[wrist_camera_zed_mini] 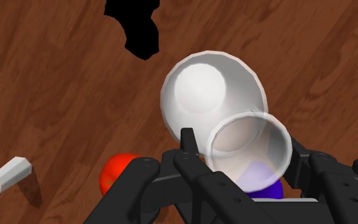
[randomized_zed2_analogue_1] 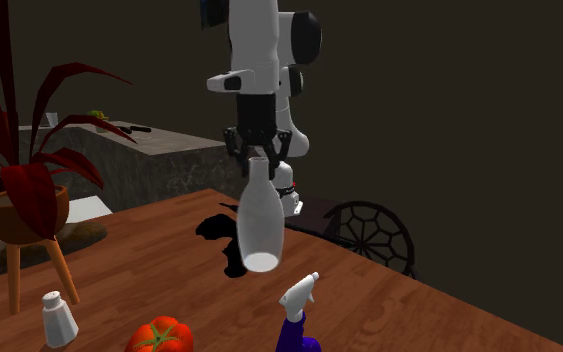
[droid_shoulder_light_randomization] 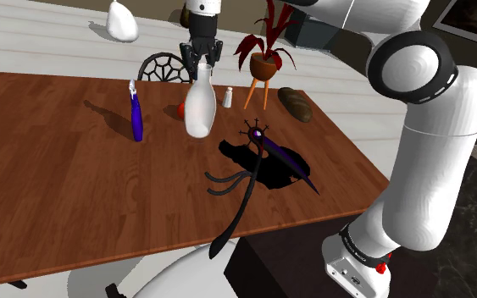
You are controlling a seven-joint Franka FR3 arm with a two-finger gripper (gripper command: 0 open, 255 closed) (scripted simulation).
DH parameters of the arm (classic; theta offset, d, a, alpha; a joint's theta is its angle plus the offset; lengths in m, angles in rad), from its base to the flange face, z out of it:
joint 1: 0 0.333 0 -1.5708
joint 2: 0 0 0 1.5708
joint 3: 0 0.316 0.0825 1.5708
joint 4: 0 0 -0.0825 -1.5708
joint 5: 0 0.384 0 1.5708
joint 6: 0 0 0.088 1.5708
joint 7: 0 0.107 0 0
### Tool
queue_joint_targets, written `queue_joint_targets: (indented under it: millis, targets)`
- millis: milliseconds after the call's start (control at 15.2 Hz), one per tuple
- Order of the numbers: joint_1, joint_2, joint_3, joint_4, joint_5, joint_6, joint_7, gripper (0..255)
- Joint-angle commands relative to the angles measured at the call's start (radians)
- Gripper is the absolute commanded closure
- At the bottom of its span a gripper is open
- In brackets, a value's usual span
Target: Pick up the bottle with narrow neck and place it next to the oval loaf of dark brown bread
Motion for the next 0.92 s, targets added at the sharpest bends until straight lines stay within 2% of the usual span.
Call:
queue_joint_targets:
  millis: [0,396,594,858]
  targets:
    - [0.005,0.012,0.0,0.05,-0.003,-0.038,-0.002,255]
    - [0.021,0.051,-0.002,0.183,-0.012,-0.131,-0.003,255]
    - [-0.048,-0.056,-0.011,0.018,0.013,-0.071,-0.06,255]
    - [-0.124,-0.164,-0.033,-0.136,0.039,-0.019,-0.144,255]
